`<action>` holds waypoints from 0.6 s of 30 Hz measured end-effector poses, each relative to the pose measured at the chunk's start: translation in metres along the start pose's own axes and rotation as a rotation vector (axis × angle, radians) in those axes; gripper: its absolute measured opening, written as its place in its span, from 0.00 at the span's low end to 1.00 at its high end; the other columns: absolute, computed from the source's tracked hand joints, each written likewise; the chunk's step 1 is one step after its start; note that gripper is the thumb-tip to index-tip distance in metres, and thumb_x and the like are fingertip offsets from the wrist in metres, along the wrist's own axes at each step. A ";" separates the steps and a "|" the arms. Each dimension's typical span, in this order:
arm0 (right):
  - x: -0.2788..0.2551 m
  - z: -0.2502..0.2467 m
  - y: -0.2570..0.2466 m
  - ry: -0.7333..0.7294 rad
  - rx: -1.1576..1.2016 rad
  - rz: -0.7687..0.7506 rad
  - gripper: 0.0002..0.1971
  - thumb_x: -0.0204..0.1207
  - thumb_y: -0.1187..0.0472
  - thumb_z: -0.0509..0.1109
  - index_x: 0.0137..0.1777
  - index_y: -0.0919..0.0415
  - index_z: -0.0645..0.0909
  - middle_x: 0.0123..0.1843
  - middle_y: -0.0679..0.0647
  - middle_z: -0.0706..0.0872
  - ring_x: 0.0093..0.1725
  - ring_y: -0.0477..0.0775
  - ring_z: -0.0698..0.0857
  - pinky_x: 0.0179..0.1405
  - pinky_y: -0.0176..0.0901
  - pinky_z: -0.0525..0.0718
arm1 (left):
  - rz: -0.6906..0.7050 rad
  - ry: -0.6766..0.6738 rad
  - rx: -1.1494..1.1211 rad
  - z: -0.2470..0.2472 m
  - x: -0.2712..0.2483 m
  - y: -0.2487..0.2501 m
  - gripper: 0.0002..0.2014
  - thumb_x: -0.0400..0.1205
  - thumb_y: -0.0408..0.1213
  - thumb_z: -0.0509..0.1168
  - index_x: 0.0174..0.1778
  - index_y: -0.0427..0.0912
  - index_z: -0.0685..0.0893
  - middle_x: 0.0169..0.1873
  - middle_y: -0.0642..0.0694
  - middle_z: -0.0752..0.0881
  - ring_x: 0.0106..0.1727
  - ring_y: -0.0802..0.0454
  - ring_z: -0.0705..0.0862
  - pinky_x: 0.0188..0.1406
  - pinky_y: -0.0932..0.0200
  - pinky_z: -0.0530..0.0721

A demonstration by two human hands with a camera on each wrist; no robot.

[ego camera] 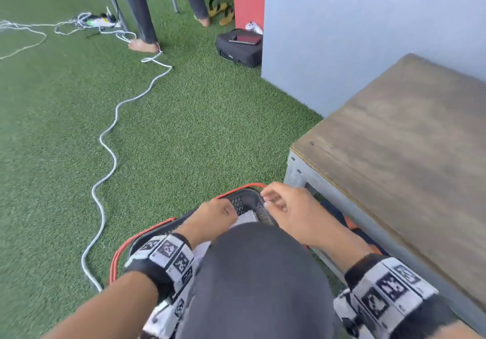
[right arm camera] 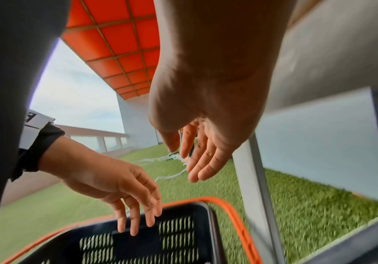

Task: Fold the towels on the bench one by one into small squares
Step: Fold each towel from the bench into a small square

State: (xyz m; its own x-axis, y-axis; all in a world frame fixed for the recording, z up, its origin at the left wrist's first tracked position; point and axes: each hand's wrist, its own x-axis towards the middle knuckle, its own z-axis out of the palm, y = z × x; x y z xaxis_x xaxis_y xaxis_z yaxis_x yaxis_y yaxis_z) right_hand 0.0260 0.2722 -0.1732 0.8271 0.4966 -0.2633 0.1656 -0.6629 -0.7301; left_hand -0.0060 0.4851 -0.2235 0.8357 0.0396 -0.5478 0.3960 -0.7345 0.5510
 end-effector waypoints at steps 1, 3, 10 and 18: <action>-0.007 -0.013 -0.009 0.068 -0.003 -0.026 0.09 0.82 0.59 0.67 0.60 0.54 0.83 0.54 0.48 0.89 0.49 0.47 0.87 0.53 0.38 0.84 | 0.053 -0.004 0.032 -0.013 -0.007 0.013 0.04 0.84 0.39 0.64 0.49 0.49 0.85 0.49 0.50 0.89 0.50 0.52 0.89 0.52 0.55 0.88; -0.019 -0.037 -0.024 0.183 -0.005 -0.072 0.08 0.83 0.60 0.68 0.58 0.54 0.84 0.51 0.47 0.89 0.46 0.45 0.87 0.51 0.34 0.82 | 0.129 0.021 0.086 -0.037 -0.021 0.038 0.06 0.86 0.41 0.63 0.53 0.47 0.85 0.51 0.52 0.88 0.48 0.54 0.88 0.48 0.59 0.87; -0.080 -0.108 -0.069 0.389 -0.035 -0.122 0.05 0.83 0.57 0.68 0.54 0.48 0.83 0.50 0.39 0.86 0.47 0.36 0.85 0.52 0.37 0.83 | 0.396 0.122 0.204 -0.093 -0.081 0.145 0.08 0.87 0.44 0.63 0.54 0.46 0.85 0.49 0.51 0.87 0.50 0.53 0.88 0.45 0.64 0.85; -0.188 -0.165 -0.068 0.537 -0.053 -0.044 0.06 0.84 0.54 0.68 0.56 0.51 0.84 0.50 0.42 0.88 0.49 0.43 0.87 0.46 0.34 0.82 | 0.703 0.099 0.331 -0.058 -0.148 0.282 0.08 0.85 0.47 0.67 0.49 0.46 0.85 0.40 0.53 0.86 0.38 0.57 0.83 0.36 0.60 0.76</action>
State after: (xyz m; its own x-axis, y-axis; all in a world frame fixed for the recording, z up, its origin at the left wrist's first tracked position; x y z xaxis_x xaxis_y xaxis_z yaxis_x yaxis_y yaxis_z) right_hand -0.0520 0.1317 0.0296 0.9746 0.1773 0.1366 0.2218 -0.6822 -0.6967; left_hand 0.0041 0.3107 0.0495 0.8845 -0.4608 -0.0731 -0.3595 -0.7729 0.5229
